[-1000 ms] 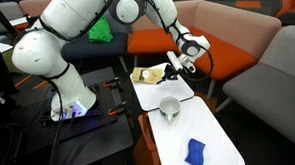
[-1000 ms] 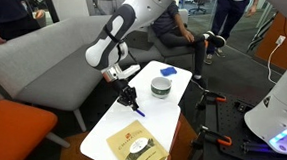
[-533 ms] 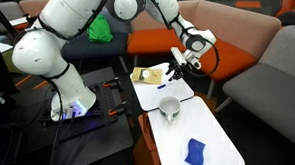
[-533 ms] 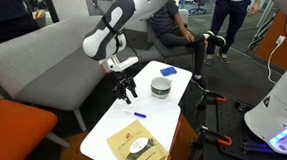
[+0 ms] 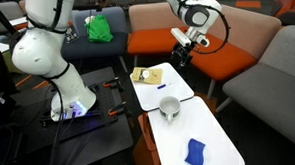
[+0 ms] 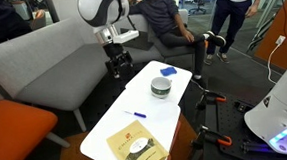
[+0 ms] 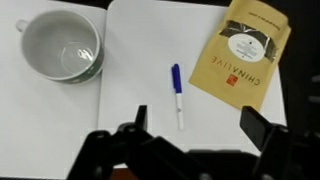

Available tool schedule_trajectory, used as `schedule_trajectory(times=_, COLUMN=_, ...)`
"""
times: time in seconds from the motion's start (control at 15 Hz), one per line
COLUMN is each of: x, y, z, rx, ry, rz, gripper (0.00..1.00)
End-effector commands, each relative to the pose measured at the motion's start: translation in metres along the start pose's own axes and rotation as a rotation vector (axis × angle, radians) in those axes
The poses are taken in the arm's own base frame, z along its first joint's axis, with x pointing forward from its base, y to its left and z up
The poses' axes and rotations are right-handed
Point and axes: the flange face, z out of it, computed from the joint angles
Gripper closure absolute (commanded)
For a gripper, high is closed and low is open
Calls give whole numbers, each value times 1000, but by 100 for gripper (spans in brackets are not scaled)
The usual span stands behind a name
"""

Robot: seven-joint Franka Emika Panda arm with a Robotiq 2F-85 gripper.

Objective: Put the marker on the left table

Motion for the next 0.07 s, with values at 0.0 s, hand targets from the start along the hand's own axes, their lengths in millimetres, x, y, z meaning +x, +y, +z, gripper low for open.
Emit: schedule_trajectory(times=0.0, x=-57, y=-1, z=-28, rx=-28, ry=102, rz=-38, gripper=0)
